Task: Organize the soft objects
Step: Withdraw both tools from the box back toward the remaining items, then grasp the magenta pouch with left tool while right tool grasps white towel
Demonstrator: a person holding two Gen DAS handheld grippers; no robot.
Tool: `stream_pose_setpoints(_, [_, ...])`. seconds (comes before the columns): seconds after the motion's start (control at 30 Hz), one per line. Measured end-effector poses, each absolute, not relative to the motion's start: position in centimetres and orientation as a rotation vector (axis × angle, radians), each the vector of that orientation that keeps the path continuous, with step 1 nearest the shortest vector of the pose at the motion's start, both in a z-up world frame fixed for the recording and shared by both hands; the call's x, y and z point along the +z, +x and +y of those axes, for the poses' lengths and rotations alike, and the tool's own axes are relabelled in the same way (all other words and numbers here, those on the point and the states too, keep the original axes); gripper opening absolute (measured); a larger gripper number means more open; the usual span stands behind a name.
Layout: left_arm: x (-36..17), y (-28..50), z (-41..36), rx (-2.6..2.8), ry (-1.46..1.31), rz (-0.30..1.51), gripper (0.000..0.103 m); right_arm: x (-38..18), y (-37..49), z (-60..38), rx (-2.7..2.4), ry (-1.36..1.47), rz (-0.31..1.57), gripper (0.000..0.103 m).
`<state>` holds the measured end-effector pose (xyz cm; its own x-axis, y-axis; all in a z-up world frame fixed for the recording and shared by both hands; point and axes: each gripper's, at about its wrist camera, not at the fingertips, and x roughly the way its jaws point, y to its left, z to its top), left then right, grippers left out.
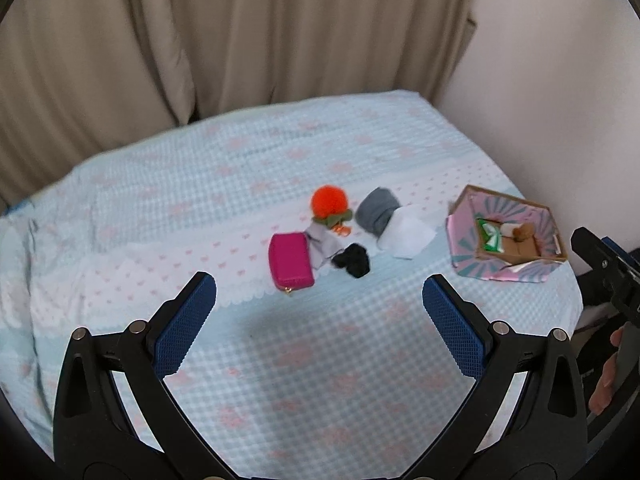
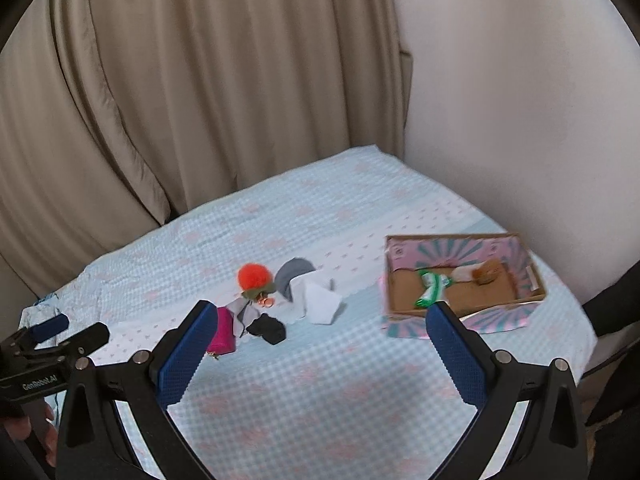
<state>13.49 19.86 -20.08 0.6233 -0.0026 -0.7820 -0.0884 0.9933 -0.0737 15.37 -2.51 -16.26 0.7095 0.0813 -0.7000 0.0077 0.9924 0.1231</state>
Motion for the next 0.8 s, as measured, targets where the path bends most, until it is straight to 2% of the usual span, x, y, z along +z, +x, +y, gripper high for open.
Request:
stream_pose_setpoints(0.57, [-40.7, 24.9, 23.4, 0.067, -0.132, 1.060, 0.101, -34.9, 27.2, 1.6, 0.018, 0.146, 0.893, 0.103])
stream_pose_setpoints(0.8, [-46.4, 27.6, 23.9, 0.061, -0.138, 1.104, 0.098, -41.3, 31.1, 2.2, 0.028, 0.123, 0.911, 0.103])
